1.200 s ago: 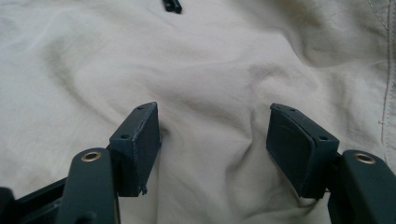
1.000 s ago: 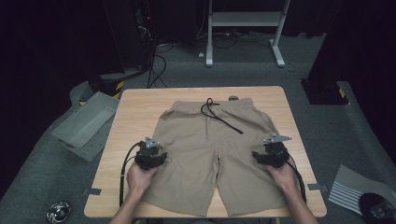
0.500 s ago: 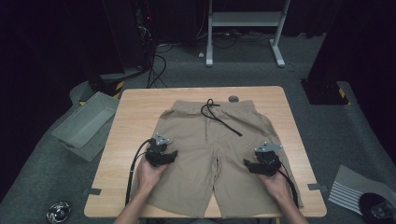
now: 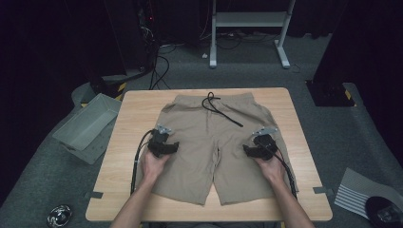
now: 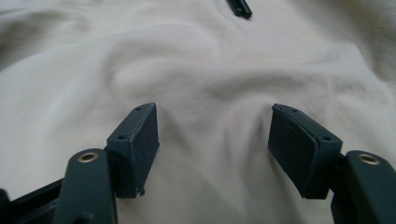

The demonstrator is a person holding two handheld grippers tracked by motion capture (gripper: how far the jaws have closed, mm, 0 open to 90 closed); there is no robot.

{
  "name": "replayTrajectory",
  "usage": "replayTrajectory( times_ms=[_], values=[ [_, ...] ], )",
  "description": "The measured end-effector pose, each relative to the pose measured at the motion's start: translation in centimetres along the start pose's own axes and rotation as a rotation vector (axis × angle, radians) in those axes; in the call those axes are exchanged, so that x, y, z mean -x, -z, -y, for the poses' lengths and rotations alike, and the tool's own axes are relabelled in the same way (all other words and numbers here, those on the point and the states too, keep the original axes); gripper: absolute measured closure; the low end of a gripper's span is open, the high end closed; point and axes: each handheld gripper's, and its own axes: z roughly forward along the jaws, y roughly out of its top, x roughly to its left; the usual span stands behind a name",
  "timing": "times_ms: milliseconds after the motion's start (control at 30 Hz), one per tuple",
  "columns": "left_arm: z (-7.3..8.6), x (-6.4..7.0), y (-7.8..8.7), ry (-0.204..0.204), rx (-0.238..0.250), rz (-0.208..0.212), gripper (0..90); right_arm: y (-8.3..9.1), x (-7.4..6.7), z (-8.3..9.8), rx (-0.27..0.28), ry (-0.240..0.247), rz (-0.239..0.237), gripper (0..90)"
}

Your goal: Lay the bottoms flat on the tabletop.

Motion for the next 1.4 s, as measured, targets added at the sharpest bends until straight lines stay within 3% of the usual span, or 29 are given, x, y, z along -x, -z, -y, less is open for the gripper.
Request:
replayTrajectory(
  times_ms=[100,267,333,467,533,600,800,967,1100,1400],
  values=[
    [1.5,0.6,0.8,-0.02,-0.011,0.018,39.6,1.5,-0.6,1.7,0.018,0.005,-0.013,36.0],
    [3.7,0.5,1.8,0.013,0.027,0.029,39.3,3.1,-0.5,4.3,0.029,-0.011,-0.027,35.8],
    [4.3,0.6,2.2,0.005,0.038,0.02,39.1,3.6,-0.5,4.9,0.033,-0.001,-0.029,35.2],
    [4.9,0.9,3.3,0.025,0.02,0.022,37.9,4.5,-0.8,5.8,0.04,0.004,-0.012,32.9],
    [5.2,1.7,4.1,0.017,0.058,0.042,37.2,5.1,-1.4,6.0,0.053,0.015,0.005,33.5],
    [5.3,2.5,4.6,0.007,0.079,0.076,36.6,5.7,-2.0,6.2,0.081,0.018,-0.011,34.1],
    [5.4,4.5,4.5,-0.037,0.082,0.139,33.8,6.3,-3.5,6.7,0.062,0.019,-0.045,33.9],
    [6.0,4.7,4.1,-0.021,0.072,0.147,33.3,6.4,-4.5,7.3,0.048,0.017,-0.052,33.8],
    [6.4,4.9,4.0,-0.045,0.069,0.127,33.1,6.5,-5.0,7.8,0.05,0.036,-0.04,33.8],
    [6.6,5.2,4.1,-0.069,0.072,0.097,33.3,6.6,-4.9,8.1,0.05,0.022,-0.051,31.9]
  ],
)
